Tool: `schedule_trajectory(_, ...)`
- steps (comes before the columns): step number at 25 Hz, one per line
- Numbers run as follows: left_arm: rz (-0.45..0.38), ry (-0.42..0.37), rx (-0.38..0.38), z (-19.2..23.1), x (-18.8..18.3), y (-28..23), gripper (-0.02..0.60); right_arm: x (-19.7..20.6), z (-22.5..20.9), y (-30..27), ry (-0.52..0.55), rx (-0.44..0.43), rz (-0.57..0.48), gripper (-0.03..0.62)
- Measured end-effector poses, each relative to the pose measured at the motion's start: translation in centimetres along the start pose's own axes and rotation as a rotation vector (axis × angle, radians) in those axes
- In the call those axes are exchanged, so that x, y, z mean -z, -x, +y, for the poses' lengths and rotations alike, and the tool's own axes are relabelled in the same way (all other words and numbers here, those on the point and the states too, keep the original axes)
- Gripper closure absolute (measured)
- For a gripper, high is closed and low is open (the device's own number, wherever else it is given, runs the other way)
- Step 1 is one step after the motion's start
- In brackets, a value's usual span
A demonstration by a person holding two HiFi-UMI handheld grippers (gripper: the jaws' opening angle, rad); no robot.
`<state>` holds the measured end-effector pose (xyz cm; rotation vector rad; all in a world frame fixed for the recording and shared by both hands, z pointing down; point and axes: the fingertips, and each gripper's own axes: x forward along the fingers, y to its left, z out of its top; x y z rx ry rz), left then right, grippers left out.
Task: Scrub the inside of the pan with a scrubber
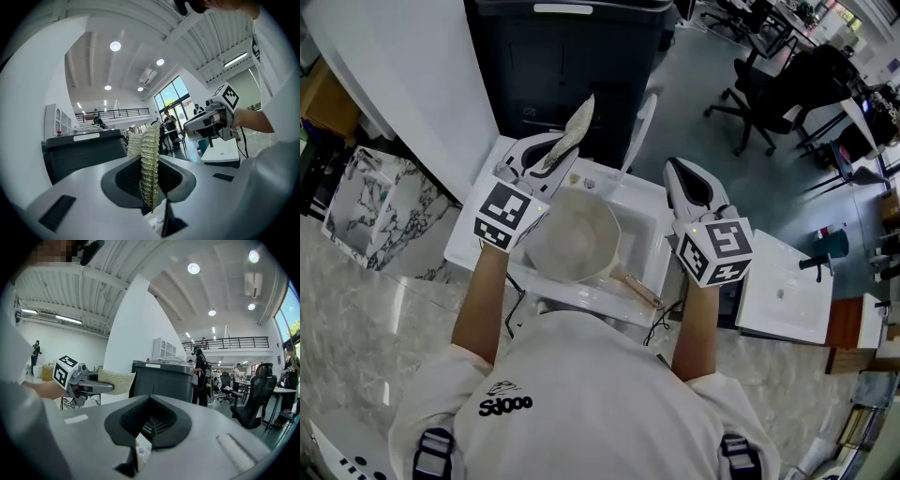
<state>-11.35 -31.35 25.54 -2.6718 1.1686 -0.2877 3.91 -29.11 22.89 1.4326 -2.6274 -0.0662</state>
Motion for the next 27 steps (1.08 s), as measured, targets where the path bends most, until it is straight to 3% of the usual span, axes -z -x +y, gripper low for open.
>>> schedule_trajectory(27,0.023,-0.014,0.005,-1.3,0.1,0.1,0.512,1.0,0.4,0.5,0.019,0.003,0.014,0.585)
